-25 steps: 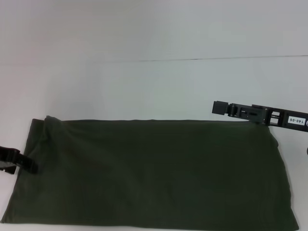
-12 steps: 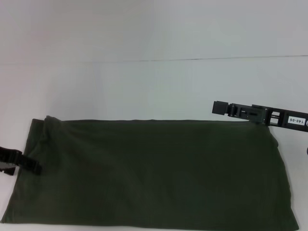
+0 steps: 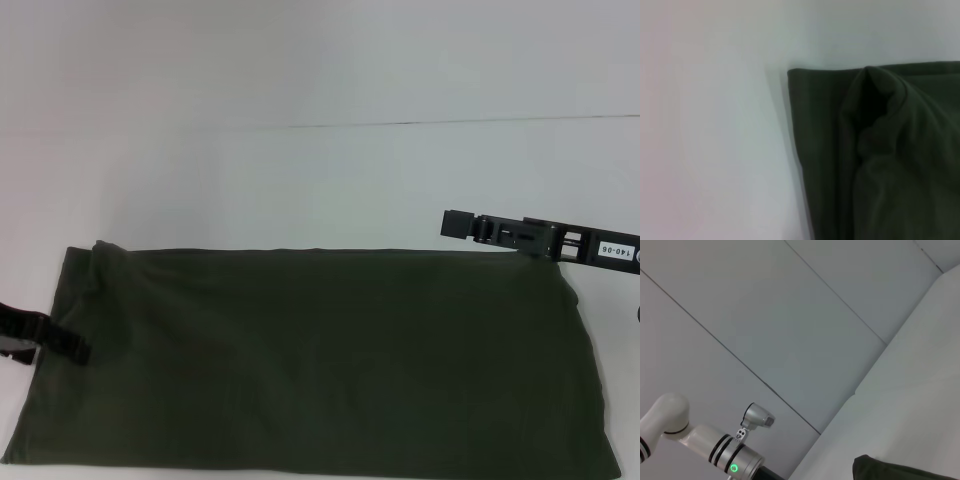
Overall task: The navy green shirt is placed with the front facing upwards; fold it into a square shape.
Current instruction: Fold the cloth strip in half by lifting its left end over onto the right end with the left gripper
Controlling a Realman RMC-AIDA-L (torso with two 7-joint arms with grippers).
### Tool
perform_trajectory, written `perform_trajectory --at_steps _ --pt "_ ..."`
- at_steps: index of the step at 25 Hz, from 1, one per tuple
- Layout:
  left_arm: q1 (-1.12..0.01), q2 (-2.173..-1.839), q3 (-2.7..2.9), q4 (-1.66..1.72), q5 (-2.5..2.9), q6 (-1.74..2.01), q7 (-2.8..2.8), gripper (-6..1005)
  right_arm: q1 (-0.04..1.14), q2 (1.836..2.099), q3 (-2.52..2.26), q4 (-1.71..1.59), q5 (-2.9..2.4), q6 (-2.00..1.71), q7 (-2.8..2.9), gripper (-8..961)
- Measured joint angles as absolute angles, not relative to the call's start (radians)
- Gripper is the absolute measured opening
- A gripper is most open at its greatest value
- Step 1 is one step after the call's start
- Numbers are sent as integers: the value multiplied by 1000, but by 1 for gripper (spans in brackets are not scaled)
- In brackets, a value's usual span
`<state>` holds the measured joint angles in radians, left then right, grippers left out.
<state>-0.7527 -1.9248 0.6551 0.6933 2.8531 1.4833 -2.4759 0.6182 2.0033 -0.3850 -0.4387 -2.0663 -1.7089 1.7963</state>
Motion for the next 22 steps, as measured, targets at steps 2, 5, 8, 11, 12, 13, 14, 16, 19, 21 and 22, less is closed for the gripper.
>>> perform_trajectory --at_steps 2,5,8,11,12,13,14,16,19,21,22 --pt "-753 -1925 655 693 2853 1483 -2476 862 618 2003 -385 -439 -2066 -1709 1796 587" --pt "-754 -1926 655 693 2853 1483 -2477 860 618 2003 -385 -439 -2066 -1709 1796 587" --pt "-755 -1926 655 689 2853 1483 -2478 855 618 2002 -385 -439 -2066 -1709 1796 587" --pt "-755 -1925 655 686 2853 1483 -2480 849 618 2002 -385 -439 -2066 -1709 1796 587" --pt "-756 -1925 655 684 2853 1483 -2481 846 618 2002 -385 -439 -2066 -1709 1796 587" --pt "-756 -1925 655 684 2853 1483 -2481 844 618 2002 -385 -439 -2066 -1709 1796 587" --pt "-756 -1925 656 684 2853 1483 -2481 842 618 2002 -385 -439 -2066 -1709 1796 587" --pt "-756 -1925 657 684 2853 1483 -2481 837 618 2002 -385 -439 -2066 -1709 1796 587" --pt "-756 -1925 658 684 2854 1483 -2479 817 618 2002 -385 -439 -2066 -1709 1796 587" --pt "-756 -1925 660 684 2855 1483 -2479 799 618 2002 -385 -439 -2066 -1709 1796 587" --pt "-756 -1925 663 684 2855 1483 -2479 790 618 2002 -385 -439 -2066 -1710 1796 587"
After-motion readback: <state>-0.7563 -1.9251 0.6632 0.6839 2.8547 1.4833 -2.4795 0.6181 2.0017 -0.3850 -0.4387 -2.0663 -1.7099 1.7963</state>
